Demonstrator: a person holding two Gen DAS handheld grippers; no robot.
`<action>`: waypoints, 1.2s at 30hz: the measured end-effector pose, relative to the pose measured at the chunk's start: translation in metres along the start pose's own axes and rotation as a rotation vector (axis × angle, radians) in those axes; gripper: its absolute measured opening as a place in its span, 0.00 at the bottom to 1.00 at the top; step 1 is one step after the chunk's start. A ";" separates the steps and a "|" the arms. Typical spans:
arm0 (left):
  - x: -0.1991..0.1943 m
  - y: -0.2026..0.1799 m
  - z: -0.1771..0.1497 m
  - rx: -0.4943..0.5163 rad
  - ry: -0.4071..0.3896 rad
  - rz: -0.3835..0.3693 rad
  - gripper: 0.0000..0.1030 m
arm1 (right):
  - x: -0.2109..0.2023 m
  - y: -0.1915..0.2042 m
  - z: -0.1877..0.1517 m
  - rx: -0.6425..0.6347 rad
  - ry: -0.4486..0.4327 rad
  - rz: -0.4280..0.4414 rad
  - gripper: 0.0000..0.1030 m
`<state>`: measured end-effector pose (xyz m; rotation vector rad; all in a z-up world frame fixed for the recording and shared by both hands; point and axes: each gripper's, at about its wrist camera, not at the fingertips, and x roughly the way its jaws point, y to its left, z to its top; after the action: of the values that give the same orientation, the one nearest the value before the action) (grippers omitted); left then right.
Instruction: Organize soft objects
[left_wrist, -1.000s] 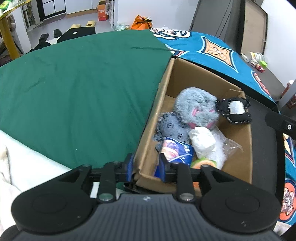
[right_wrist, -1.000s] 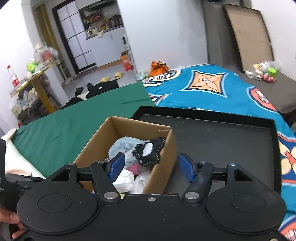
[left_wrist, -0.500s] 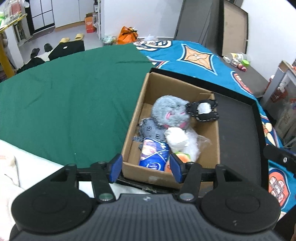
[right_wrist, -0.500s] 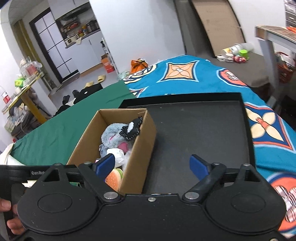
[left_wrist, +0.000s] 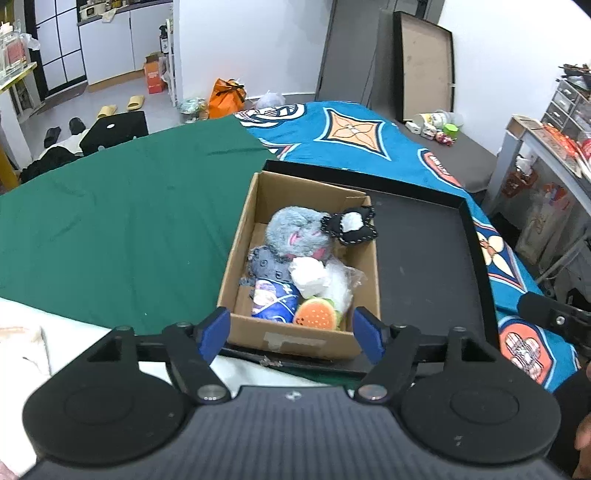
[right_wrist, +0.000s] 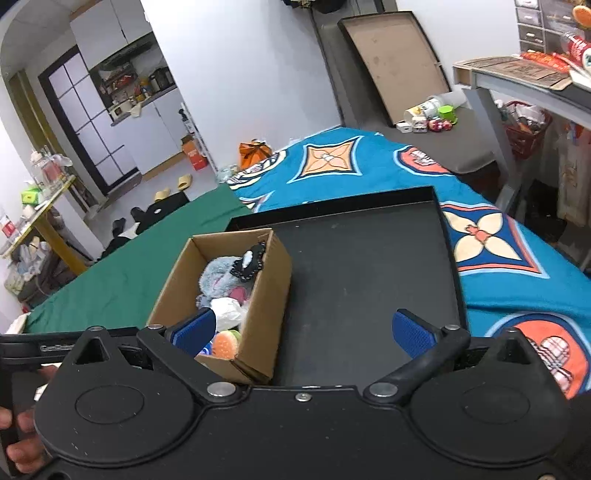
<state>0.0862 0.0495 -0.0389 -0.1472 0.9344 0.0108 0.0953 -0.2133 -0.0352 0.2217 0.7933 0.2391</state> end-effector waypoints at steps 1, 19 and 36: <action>-0.002 0.000 -0.001 -0.001 0.000 -0.003 0.70 | -0.003 0.000 -0.001 0.001 -0.001 -0.009 1.00; -0.055 -0.018 -0.021 0.070 -0.078 -0.002 0.90 | -0.049 0.004 -0.012 -0.021 -0.062 -0.041 1.00; -0.086 -0.028 -0.033 0.090 -0.121 0.007 0.92 | -0.076 0.006 -0.010 -0.049 -0.063 -0.090 1.00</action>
<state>0.0111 0.0217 0.0143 -0.0590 0.8134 -0.0163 0.0358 -0.2290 0.0111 0.1463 0.7322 0.1659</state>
